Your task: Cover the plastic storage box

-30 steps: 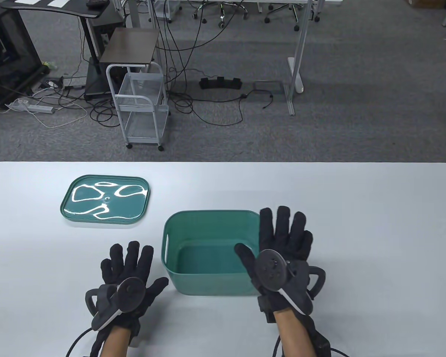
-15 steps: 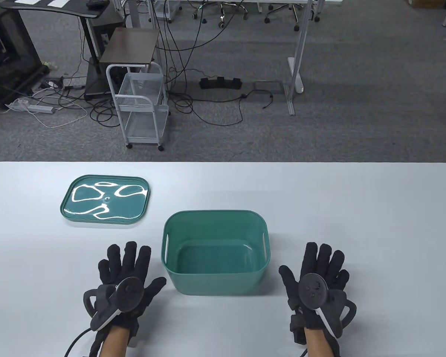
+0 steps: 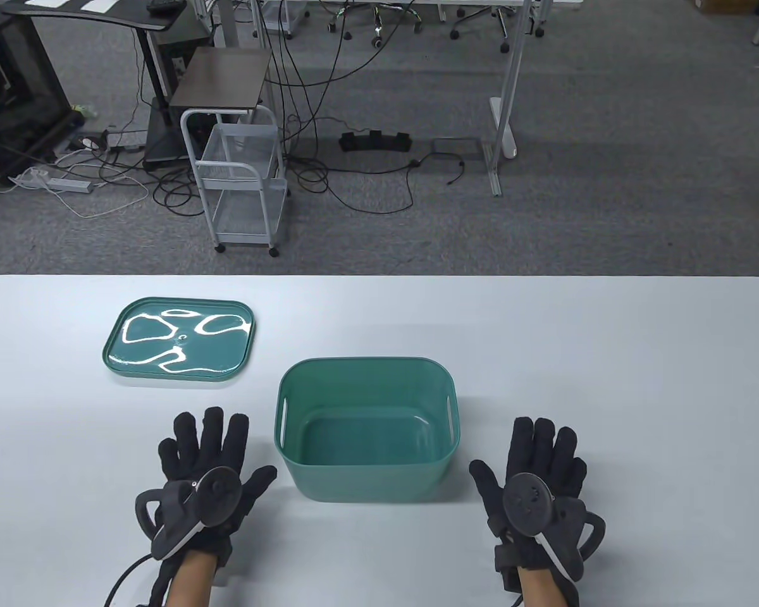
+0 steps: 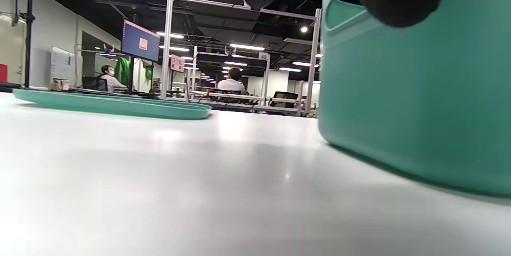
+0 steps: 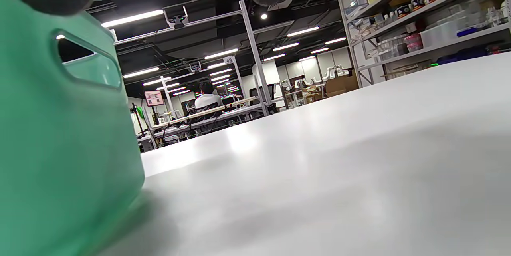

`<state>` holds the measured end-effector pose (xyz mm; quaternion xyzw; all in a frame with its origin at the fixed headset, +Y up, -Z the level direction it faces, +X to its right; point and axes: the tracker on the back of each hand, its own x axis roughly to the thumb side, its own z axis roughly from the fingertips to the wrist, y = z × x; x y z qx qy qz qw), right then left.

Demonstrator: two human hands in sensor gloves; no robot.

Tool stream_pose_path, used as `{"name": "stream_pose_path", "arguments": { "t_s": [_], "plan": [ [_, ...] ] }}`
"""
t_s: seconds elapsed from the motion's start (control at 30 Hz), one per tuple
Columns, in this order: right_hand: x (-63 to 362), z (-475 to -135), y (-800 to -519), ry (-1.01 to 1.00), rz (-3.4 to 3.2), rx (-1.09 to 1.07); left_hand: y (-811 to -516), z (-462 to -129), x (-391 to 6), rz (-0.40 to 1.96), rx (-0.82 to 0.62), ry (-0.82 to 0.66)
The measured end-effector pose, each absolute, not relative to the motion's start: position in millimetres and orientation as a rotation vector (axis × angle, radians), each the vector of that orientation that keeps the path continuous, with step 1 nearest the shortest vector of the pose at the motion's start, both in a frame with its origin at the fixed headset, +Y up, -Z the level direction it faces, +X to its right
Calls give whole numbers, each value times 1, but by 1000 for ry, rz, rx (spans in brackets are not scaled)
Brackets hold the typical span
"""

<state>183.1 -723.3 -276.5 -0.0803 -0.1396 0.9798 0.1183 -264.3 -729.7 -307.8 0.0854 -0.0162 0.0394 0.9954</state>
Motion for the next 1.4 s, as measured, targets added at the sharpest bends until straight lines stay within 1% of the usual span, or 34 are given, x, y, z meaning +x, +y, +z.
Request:
{"name": "stream_pose_path", "arguments": {
  "t_s": [0.1, 0.23, 0.37, 0.47, 0.63, 0.7, 0.77, 0.87, 1.07, 1.13, 1.23, 1.4],
  "plan": [
    [182, -278, -724, -412, 2867, -218, -719, -321, -270, 20, 119, -19],
    [180, -279, -725, -407, 2874, -200, -702, -348, -281, -104, 68, -18],
    [179, -279, -724, -413, 2880, -184, -694, -370, -289, -145, 39, -2],
    [178, -279, -725, -430, 2883, -168, -693, -388, -293, -135, 11, 12],
    [176, -279, -724, -459, 2890, -148, -702, -417, -298, -117, -20, 19],
    [176, -279, -724, -473, 2890, -142, -709, -428, -300, -113, -61, 31],
    [176, -279, -725, -481, 2888, -137, -715, -438, -300, -80, -140, 56],
    [176, -279, -725, -493, 2889, -132, -724, -450, -302, -48, -202, 73],
    [174, -279, -725, -492, 2885, -115, -750, -460, -301, -40, -282, 75],
    [173, -278, -725, -491, 2895, -112, -760, -462, -301, -10, -328, 80],
    [173, -278, -725, -489, 2895, -103, -768, -463, -301, 15, -347, 83],
    [172, -278, -725, -489, 2897, -91, -765, -466, -302, -25, -234, 107]
  ]
}}
